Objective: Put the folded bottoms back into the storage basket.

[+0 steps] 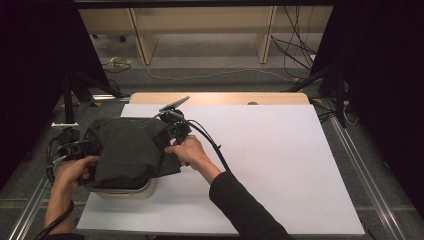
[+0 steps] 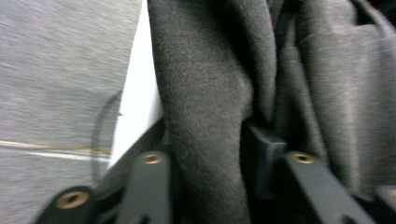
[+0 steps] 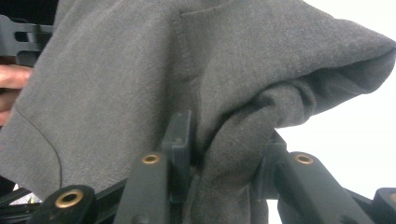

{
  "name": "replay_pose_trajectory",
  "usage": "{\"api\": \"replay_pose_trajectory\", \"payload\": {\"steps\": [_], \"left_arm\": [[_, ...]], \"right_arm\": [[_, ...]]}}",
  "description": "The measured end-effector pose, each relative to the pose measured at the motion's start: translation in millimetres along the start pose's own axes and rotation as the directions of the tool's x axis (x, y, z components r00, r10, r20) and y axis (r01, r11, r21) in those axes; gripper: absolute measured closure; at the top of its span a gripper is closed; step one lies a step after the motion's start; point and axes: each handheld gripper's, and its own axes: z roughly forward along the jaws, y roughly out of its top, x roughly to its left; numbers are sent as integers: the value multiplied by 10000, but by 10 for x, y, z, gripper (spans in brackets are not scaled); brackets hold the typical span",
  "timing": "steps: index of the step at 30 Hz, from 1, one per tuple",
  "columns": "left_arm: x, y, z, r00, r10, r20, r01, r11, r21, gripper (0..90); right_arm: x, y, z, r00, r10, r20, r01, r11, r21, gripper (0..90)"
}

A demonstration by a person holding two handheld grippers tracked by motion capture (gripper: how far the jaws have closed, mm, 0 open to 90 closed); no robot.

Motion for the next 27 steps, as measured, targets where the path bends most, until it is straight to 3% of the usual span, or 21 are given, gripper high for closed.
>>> {"api": "replay_pose_trajectory", "payload": {"steps": [2,5,10,13,17,19,22,27], "left_arm": [[12,15,-72,10000,33,16,-33,9999,-126,608],[30,13,-95,9997,-221,106,224,9992,-326,602],[-118,-42,120,9966,363,-734,-360,9993,58,674],[-134,-58,234,9945,446,-943,-420,9987,290,664],[-156,-29,145,9942,598,-889,-572,9979,315,633],[-180,-14,85,9897,823,-1174,-798,9965,257,594],[-148,17,-51,9945,408,-960,-430,9988,-214,551],[-93,49,-191,9997,-78,-252,63,9983,-572,540]], "right_arm": [[-8,-9,-8,10000,-5,-11,5,10000,3,654],[-23,-25,-6,10000,11,-60,-11,10000,36,654],[-7,-37,-4,10000,-61,-40,61,9999,107,653],[4,-42,-4,9999,-135,-8,135,9998,121,651],[8,-49,-10,9997,-231,20,231,9996,169,643],[12,-54,-16,9996,-291,56,289,9994,204,639],[8,-65,-23,9995,-329,35,328,9992,216,638],[7,-73,-26,9994,-340,8,340,9992,215,637]]}}
